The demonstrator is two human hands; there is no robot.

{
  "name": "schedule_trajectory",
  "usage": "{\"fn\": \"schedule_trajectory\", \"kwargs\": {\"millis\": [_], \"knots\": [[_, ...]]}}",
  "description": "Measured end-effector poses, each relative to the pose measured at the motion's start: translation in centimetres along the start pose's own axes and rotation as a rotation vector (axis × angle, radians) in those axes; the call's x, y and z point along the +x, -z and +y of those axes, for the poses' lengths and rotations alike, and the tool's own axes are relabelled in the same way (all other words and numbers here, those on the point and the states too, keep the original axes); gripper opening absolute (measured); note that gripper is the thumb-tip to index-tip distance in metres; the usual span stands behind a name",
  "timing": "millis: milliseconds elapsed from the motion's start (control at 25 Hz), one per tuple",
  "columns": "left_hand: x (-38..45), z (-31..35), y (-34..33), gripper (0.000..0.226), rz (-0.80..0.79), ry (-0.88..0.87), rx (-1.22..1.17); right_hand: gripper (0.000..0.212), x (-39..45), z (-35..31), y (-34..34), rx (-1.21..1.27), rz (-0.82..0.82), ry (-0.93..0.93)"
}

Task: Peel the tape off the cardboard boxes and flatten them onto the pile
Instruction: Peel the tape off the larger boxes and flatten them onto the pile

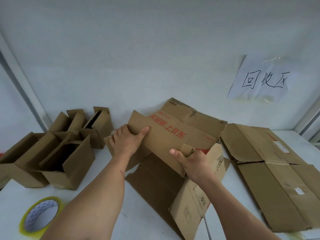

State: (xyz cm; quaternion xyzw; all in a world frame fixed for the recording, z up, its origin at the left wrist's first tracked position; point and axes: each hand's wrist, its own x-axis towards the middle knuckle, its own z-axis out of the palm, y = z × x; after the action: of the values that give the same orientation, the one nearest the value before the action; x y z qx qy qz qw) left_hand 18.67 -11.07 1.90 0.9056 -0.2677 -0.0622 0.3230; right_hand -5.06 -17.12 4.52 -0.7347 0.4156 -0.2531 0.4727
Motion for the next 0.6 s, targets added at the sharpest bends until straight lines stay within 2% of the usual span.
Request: {"fn": "schedule_trajectory", "kwargs": {"millis": [80, 240, 360, 440, 520, 600], "knots": [[0.2, 0.1, 0.0, 0.118, -0.057, 0.080, -0.109, 0.063, 0.3, -0.1, -1.4, -0.060, 0.005, -0.015], [-0.8, 2.6, -1.9, 0.121, -0.169, 0.327, -0.480, 0.051, 0.9, 0.3, -3.8, -0.156, 0.012, -0.031], [-0.8, 3.4, -3.9, 0.126, -0.225, 0.518, -0.802, 0.049, 1.4, 1.1, -4.8, -0.237, -0.064, -0.081], [-0.6, 2.6, -5.1, 0.128, -0.222, 0.579, -0.822, 0.046, 1.4, 2.4, -4.5, -0.156, -0.170, -0.114], [-1.4, 1.0, -6.5, 0.119, -0.160, 0.533, -0.704, 0.047, 1.2, 3.6, -3.3, -0.106, -0.246, -0.097], [-2.6, -1.2, -7.8, 0.112, -0.114, 0.449, -0.565, 0.054, 1.8, 5.1, -1.3, -0.197, -0.113, -0.049]]}}
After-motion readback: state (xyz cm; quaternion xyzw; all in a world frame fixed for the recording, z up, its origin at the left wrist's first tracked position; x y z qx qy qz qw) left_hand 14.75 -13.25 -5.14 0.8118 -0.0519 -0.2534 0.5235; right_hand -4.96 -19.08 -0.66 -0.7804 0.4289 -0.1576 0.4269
